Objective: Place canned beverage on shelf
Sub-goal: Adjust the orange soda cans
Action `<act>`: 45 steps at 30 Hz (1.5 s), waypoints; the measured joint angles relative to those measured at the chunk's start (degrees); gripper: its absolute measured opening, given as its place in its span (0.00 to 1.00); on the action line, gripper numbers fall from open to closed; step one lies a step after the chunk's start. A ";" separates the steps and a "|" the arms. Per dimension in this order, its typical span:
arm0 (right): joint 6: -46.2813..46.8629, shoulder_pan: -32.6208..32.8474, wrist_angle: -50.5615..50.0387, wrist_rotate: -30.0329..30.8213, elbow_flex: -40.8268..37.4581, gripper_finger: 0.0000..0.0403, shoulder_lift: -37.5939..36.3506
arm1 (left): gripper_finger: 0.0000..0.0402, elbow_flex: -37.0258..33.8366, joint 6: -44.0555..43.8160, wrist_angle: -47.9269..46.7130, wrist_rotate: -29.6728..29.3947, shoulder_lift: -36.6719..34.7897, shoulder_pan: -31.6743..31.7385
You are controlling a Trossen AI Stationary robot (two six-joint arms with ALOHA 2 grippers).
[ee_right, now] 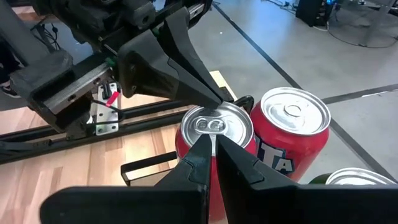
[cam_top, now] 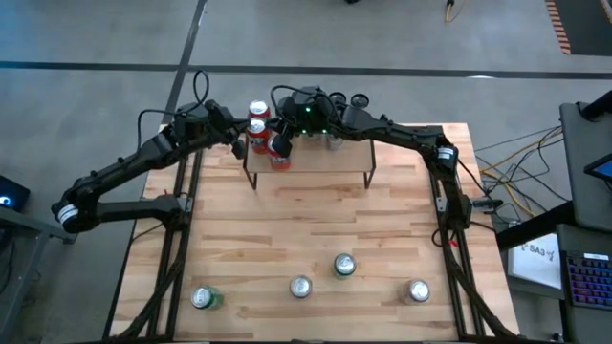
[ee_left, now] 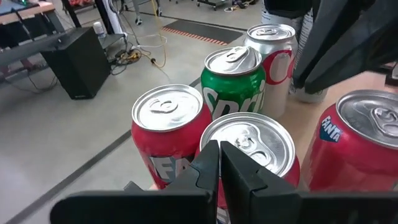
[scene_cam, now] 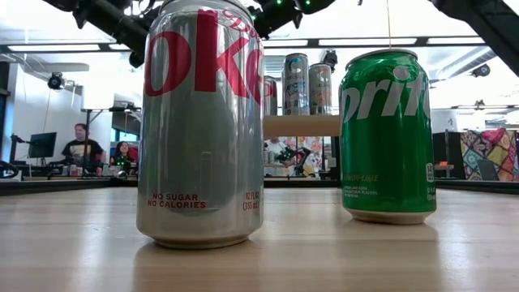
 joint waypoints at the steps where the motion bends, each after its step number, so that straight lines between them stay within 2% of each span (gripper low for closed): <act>1: 0.00 0.00 0.00 0.01 0.00 0.03 0.11 | 0.00 0.00 -0.09 0.00 0.01 0.00 -0.01; 18: 0.00 0.00 -0.15 0.03 0.00 0.03 0.25 | 0.00 0.00 -7.69 -0.07 0.11 -0.57 -0.50; 26: 1.23 0.00 0.10 0.01 -0.02 0.03 0.35 | 0.00 0.00 -1.07 -1.65 -0.23 -4.52 -0.57; 30: 1.91 0.00 1.88 0.00 -0.02 0.03 1.06 | 0.00 0.00 1.66 -2.19 -3.86 -4.87 -0.57; 45: 1.27 -0.13 3.14 0.05 -0.09 0.03 1.36 | 0.00 0.00 1.04 -3.17 -4.34 -1.99 -0.64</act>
